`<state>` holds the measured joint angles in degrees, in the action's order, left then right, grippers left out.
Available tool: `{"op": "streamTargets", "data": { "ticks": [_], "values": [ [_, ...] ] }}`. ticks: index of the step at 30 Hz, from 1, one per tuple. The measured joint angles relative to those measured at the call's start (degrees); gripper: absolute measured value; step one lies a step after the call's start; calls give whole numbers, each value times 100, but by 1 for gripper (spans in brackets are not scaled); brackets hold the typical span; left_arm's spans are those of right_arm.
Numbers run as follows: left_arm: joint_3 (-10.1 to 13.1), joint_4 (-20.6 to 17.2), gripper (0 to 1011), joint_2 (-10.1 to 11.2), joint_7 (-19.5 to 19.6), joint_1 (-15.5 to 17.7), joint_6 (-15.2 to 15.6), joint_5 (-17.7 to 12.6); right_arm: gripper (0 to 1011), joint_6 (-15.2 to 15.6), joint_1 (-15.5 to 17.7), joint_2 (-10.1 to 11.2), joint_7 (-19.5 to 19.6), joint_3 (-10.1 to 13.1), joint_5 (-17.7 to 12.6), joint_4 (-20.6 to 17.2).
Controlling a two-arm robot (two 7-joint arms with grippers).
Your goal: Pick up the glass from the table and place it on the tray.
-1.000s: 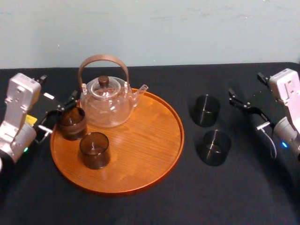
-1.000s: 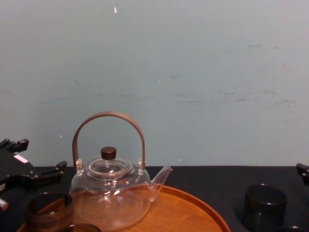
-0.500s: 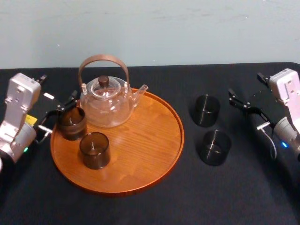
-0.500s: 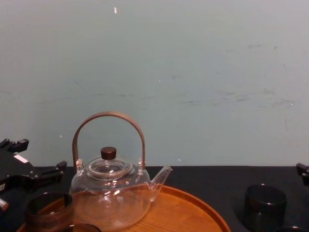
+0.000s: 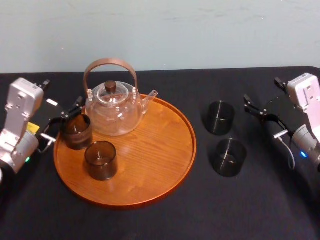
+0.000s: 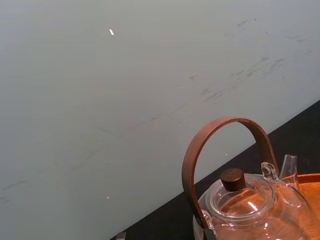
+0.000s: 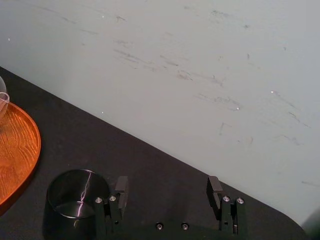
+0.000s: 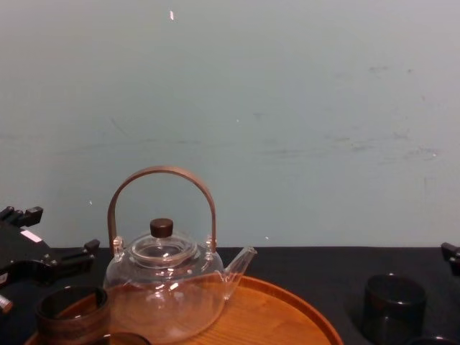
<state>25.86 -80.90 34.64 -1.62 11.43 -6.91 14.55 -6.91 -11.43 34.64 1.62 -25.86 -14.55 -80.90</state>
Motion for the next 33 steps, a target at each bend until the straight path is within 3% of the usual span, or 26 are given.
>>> {"op": "streamTargets", "data": {
  "ticks": [33],
  "values": [
    [0,0,1001,0,0,0,0,0,1002,0,0,0,0,0,0,0]
  ]
}}
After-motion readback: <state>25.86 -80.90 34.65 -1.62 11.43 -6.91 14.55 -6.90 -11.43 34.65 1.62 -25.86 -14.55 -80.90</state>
